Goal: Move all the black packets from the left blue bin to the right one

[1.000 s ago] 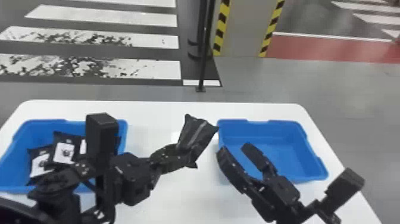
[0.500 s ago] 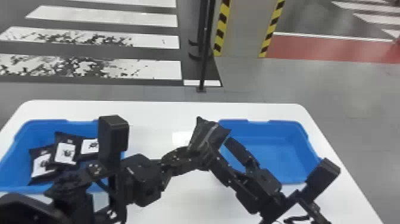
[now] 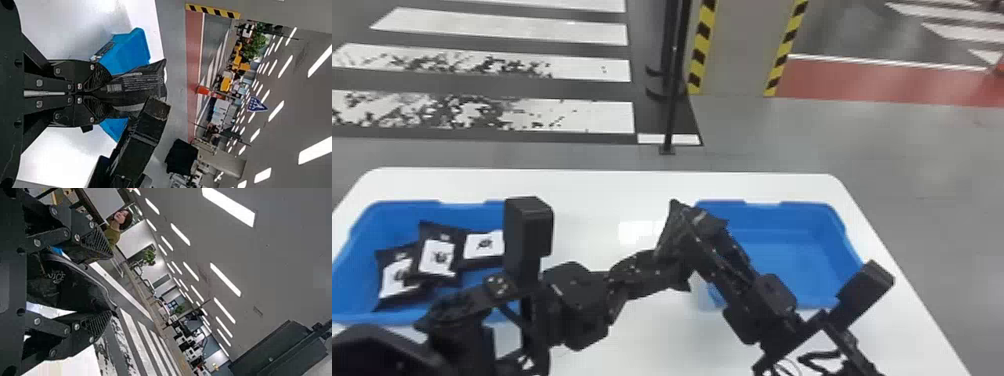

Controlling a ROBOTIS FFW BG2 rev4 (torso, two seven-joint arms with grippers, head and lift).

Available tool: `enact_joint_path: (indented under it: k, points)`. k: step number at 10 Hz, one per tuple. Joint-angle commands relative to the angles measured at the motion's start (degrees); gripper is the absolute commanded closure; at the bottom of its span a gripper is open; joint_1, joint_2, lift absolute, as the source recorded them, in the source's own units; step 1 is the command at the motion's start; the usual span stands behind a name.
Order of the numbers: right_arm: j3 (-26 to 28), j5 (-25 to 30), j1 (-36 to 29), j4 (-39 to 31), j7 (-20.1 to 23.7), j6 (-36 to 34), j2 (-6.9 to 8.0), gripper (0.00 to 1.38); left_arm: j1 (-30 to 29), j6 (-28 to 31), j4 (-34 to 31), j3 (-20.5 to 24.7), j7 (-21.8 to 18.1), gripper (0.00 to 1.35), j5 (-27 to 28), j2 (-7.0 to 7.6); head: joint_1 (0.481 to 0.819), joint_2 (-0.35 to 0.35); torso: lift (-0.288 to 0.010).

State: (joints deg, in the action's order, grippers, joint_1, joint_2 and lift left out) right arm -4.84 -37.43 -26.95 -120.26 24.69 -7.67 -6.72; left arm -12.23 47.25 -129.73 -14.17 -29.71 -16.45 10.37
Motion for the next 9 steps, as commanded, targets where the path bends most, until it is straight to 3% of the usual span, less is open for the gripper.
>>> enact_joint_path:
  k: [1,3,4,5,6,7,9]
  points:
    - [0.04,0.18,-0.05,0.24,0.36,0.08,-0.05,1.24,-0.14,-0.29,0.00,0.23,0.00,1.21,0.00,0.00,0.695,-0.155,-0.140]
    - [0.16,0.18,-0.05,0.24,0.80,0.08,-0.14,1.29,-0.28,-0.71,0.14,0.57,0.00,1.21,-0.12,-0.09,0.695,-0.152,-0.140]
    - [0.16,0.07,-0.05,0.24,0.89,0.08,-0.14,1.29,-0.56,-0.99,0.56,0.80,0.27,1.06,-0.80,-0.18,0.695,-0.149,-0.140]
    - [0.73,0.07,0.09,0.24,0.80,0.22,-0.14,1.29,-1.27,-1.13,1.13,1.71,0.35,0.55,-1.72,-0.35,0.695,-0.149,-0.140]
    - [1.64,0.29,0.51,0.80,0.80,0.08,-0.05,1.29,-2.25,-0.99,1.13,3.09,0.35,0.13,-1.72,-0.53,0.695,-0.149,-0.140]
    - [3.01,1.09,1.92,2.63,0.45,0.08,-0.05,1.29,-3.80,-1.69,1.13,4.91,0.35,0.08,-1.72,-0.88,0.695,-0.148,-0.140]
    - [5.30,4.29,6.98,8.95,-0.69,0.08,-1.72,1.29,-6.19,-3.38,0.14,9.26,0.35,0.18,-1.26,-1.58,0.695,-0.142,-0.140]
